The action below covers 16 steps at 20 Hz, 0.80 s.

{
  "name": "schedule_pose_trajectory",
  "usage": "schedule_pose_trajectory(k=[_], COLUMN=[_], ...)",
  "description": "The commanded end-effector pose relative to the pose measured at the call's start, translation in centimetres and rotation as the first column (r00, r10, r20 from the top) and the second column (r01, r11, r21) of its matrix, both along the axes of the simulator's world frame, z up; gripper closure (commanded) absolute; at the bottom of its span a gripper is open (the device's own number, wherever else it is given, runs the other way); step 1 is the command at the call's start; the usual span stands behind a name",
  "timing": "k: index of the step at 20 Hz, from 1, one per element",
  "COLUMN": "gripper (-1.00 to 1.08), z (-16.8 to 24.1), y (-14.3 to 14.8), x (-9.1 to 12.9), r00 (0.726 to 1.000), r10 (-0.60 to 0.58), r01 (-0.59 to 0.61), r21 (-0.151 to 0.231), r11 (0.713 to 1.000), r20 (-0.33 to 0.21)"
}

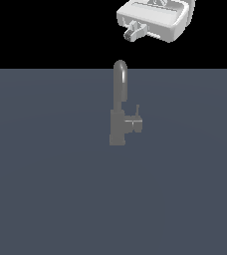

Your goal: Turn on the faucet by rotating a designated handle.

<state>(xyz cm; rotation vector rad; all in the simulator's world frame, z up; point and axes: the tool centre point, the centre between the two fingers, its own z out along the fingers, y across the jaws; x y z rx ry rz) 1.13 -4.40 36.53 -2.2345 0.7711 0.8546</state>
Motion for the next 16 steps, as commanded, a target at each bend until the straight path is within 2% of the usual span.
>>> schedule_pose_trajectory(k=[1,9,16], gripper=[1.08,1.08,1.08], z=[-1.3,-6.0,-11.1], y=[-0.5,-2.1,-3.5], x=[1.1,4.2,6.5], r00=[0.998,0.971,0.910], r10=[-0.037,-0.151,-0.241], r01=[0.038,0.179,0.327], r21=[0.037,0.145,0.226], r11=[0.999,0.973,0.918], r20=[-0.040,-0.186,-0.337])
